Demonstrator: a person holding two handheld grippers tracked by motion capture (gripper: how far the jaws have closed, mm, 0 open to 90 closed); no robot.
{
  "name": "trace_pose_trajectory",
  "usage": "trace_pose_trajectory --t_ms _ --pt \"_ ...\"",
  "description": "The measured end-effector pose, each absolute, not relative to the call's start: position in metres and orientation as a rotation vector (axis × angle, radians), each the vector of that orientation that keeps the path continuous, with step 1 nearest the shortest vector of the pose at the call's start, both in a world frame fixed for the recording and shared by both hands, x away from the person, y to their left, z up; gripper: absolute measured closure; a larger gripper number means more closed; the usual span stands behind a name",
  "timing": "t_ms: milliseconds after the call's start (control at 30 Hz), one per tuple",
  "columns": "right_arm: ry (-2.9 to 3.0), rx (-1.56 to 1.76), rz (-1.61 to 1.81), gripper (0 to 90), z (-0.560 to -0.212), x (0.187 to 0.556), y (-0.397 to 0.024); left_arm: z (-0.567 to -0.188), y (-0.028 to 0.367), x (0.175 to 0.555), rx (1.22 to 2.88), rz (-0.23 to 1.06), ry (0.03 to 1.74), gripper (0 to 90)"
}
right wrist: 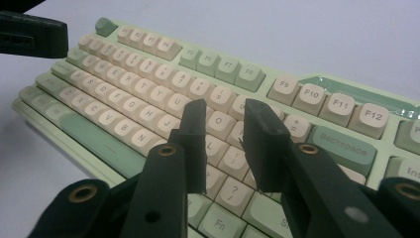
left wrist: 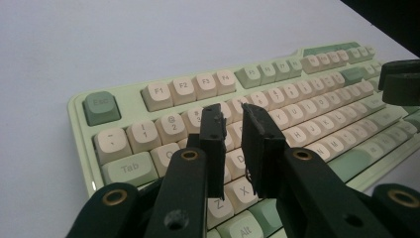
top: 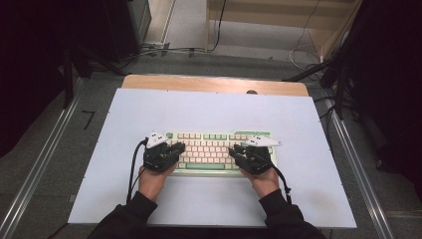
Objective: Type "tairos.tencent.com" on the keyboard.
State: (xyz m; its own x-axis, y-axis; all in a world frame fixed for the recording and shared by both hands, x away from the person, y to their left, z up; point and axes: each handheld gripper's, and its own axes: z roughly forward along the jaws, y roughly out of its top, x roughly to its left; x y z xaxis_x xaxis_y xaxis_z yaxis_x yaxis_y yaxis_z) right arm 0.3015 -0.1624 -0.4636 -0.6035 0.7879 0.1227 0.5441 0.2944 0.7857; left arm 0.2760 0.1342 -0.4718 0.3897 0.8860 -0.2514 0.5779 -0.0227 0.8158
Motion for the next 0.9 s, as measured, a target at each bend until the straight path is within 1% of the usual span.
trace_pose_trajectory --t_ms 67,233,300,367,433,500,667,867,900 --pt "2.273 1.211 1.216 64.4 -0.463 0.301 -0.164 -0.471 0.135 0.275 1.706 0.414 1.299 76.8" --pt "2.266 1.217 1.233 54.9 -0.461 0.302 -0.169 -0.469 0.138 0.273 1.700 0.422 1.302 66.4" --pt "2.263 1.220 1.236 52.6 -0.461 0.302 -0.172 -0.469 0.138 0.272 1.696 0.427 1.307 61.5" --pt "2.261 1.222 1.237 48.0 -0.460 0.302 -0.174 -0.468 0.139 0.271 1.691 0.427 1.309 58.8" --pt "2.255 1.226 1.239 46.6 -0.460 0.302 -0.177 -0.467 0.140 0.270 1.683 0.426 1.312 56.4" --pt "2.247 1.231 1.242 42.1 -0.459 0.302 -0.179 -0.466 0.142 0.269 1.678 0.424 1.313 53.5" --pt "2.236 1.249 1.237 33.9 -0.457 0.302 -0.187 -0.465 0.146 0.266 1.659 0.447 1.325 43.9" --pt "2.207 1.263 1.239 30.0 -0.455 0.300 -0.200 -0.465 0.150 0.264 1.664 0.476 1.340 32.8" --pt "2.205 1.266 1.235 29.6 -0.455 0.299 -0.201 -0.465 0.151 0.263 1.661 0.481 1.342 32.5"
